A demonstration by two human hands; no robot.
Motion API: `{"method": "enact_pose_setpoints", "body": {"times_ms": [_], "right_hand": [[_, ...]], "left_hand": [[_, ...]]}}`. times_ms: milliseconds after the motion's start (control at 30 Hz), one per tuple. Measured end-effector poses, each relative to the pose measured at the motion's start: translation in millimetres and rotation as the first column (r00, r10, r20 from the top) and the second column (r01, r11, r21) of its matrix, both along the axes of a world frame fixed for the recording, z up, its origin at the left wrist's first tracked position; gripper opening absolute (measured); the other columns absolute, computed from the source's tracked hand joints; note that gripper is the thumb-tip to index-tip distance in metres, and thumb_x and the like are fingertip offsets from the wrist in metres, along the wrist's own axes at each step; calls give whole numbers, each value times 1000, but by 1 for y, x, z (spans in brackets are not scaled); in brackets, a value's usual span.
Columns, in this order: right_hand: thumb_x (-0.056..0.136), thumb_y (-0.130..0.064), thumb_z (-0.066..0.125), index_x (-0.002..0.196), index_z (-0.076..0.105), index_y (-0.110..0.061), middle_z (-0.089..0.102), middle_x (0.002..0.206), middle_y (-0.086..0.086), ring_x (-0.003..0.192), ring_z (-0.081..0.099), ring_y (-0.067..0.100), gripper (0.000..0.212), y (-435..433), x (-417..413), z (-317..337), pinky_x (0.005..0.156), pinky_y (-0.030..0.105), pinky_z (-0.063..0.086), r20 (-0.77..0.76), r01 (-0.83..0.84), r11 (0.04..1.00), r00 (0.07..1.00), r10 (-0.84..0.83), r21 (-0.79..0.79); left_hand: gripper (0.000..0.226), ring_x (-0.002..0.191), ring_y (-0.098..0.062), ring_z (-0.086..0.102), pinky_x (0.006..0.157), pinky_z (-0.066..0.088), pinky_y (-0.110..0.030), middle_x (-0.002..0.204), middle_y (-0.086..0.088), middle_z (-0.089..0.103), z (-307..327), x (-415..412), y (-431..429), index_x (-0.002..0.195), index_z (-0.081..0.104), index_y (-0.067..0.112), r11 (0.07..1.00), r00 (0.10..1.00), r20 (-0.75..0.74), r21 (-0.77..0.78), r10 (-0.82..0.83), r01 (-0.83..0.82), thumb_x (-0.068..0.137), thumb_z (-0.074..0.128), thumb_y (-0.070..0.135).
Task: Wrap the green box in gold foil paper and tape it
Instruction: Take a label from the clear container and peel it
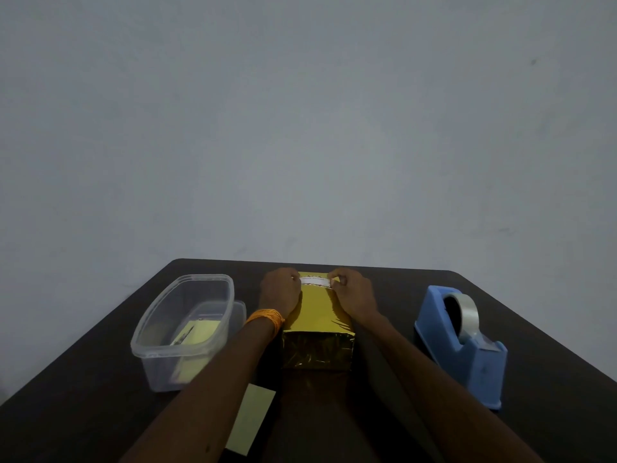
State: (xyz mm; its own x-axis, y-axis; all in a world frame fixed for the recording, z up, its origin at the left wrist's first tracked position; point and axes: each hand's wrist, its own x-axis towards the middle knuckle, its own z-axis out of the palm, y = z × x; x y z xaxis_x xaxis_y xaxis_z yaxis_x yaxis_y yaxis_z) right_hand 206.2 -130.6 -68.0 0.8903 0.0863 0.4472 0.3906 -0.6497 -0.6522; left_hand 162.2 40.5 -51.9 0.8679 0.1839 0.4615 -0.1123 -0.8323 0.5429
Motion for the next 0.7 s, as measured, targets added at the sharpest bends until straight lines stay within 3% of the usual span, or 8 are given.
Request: {"method": "enact_pose_setpoints", "body": {"times_ms": [300,500,600,700], "right_hand": [[99,-31,53,119,70,-21,69,115,0,96,63,13,28,-3,-5,-1,76,28,51,-13,81,996,997,-81,-42],[86,-48,69,108,68,-30,65,107,-7,98,63,13,28,-2,-3,-3,82,37,56,-169,63,987,985,-37,150],[88,-35,70,98,67,-28,65,109,-4,96,62,13,12,-2,0,-2,81,38,56,-232,66,962,973,-3,264],[88,-23,69,96,69,-21,64,109,-1,95,58,13,8,-1,2,2,77,35,52,-269,60,936,962,38,346]], "left_hand": [[33,99,-24,64,87,48,-29,109,-12,69,1,0,-1,113,70,4,1000,998,-67,-21,8,-10,102,44,23],[32,109,-24,61,94,46,-31,122,-8,68,-2,1,4,121,69,10,986,997,-74,-165,-10,-2,99,52,26],[30,98,-22,61,86,45,-28,118,-11,70,-3,2,4,115,71,6,981,997,-72,-194,-17,2,100,48,18],[30,88,-20,56,79,43,-27,99,-12,69,-2,2,4,96,74,9,978,995,-88,-209,-37,18,100,46,16]]}}
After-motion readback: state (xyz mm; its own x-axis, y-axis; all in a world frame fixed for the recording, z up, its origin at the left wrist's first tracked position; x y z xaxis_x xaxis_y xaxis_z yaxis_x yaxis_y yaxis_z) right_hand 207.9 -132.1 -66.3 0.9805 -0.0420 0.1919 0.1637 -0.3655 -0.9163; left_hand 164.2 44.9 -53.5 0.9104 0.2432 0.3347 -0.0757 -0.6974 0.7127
